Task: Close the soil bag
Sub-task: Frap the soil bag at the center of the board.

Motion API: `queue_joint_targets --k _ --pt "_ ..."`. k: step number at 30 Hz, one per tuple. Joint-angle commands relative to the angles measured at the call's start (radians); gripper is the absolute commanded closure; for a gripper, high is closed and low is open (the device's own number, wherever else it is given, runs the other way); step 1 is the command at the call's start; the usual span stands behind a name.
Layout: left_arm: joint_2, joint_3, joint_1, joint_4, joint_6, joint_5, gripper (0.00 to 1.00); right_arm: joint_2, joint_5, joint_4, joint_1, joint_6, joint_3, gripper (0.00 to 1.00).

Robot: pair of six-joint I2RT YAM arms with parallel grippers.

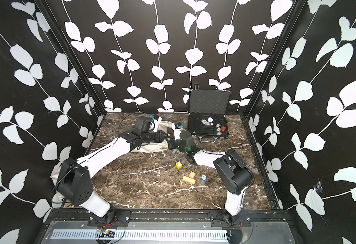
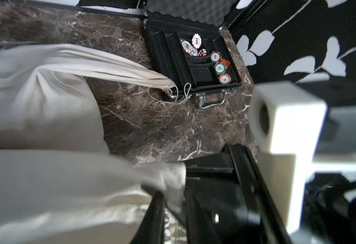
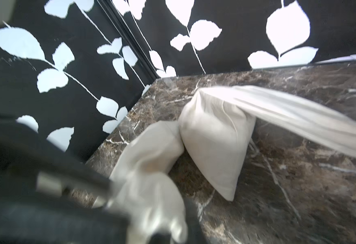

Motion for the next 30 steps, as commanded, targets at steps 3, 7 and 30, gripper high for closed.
queue_joint_targets --k 3,7,30 --pt "-0.24 -0.09 -0.011 0.075 0.075 -0.079 0.45 -0.052 0.091 -0.105 0.003 -0.028 0.095 1.0" --pt "-0.379 -0.203 -0.036 0.096 0.111 -0.11 0.37 -0.052 0.132 -0.148 0.001 -0.04 0.154 1.0" --pt "-0.141 -0.489 -0.222 0.732 0.131 -0.343 0.4 -0.076 0.176 -0.148 0.01 -0.016 0.177 1.0"
